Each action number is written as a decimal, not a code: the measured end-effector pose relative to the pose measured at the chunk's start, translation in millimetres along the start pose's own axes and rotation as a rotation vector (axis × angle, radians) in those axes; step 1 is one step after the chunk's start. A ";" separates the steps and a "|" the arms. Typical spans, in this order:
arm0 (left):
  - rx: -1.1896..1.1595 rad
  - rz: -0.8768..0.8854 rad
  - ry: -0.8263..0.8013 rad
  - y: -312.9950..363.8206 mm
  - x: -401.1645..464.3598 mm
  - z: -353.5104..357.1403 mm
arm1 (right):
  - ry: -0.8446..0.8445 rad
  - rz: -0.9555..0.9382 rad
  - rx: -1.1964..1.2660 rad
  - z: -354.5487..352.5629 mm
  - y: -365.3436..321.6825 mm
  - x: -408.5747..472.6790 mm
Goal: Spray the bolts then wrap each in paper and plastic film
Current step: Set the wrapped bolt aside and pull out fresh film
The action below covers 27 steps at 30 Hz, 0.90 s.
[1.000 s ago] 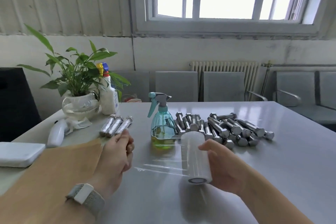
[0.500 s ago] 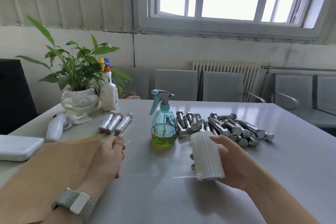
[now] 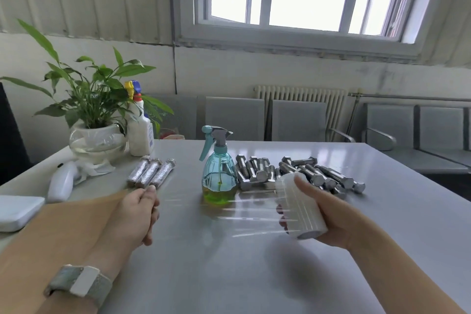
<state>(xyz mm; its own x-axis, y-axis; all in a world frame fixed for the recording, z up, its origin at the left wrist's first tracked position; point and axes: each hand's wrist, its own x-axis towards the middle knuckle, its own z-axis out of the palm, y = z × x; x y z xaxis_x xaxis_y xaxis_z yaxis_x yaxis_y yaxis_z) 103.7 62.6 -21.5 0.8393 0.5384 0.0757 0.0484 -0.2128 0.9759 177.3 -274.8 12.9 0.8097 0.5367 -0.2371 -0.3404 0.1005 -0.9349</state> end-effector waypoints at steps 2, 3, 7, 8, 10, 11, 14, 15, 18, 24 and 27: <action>0.032 0.026 0.032 -4.2 2.4 -3.0 | -0.033 0.034 0.016 -3.4 -3.6 -5.1; 0.030 0.029 0.032 -5.8 3.7 -4.5 | -0.044 0.043 -0.001 -6.4 -4.4 -7.4; 0.039 0.011 0.006 -10.4 6.3 -5.5 | -0.014 0.042 -0.101 -23.5 -1.0 -16.3; 0.040 0.002 0.005 -10.7 6.8 -4.8 | 0.007 0.023 -0.119 -26.7 -0.7 -18.0; 0.046 -0.016 0.002 -12.4 7.6 -3.3 | 0.069 -0.002 -0.114 -31.9 1.7 -20.1; 0.056 -0.020 -0.004 -13.3 7.5 -2.7 | 0.105 -0.010 -0.092 -34.7 3.5 -20.5; 0.110 -0.014 -0.044 -15.2 6.2 -1.3 | 0.156 -0.027 -0.108 -37.0 8.4 -23.6; 0.120 -0.016 -0.055 -16.2 6.0 -1.5 | 0.176 -0.030 -0.117 -37.8 9.6 -25.0; 0.138 -0.033 -0.036 -18.4 6.4 -3.7 | 0.268 -0.045 -0.070 -45.7 10.5 -28.3; 0.385 0.073 0.023 -9.7 -6.4 -8.2 | 0.354 0.002 -0.242 -49.0 2.8 -37.0; 0.638 0.134 0.011 -1.5 -17.5 -5.3 | 0.327 -0.028 -0.267 -50.0 -2.3 -39.3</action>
<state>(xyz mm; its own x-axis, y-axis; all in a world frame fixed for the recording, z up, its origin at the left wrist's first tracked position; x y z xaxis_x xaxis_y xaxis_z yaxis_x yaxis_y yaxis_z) 86.1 57.8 -23.2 0.8548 0.4816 0.1935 0.2591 -0.7190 0.6449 170.1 -338.1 11.1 0.9404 0.2388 -0.2421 -0.2154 -0.1328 -0.9675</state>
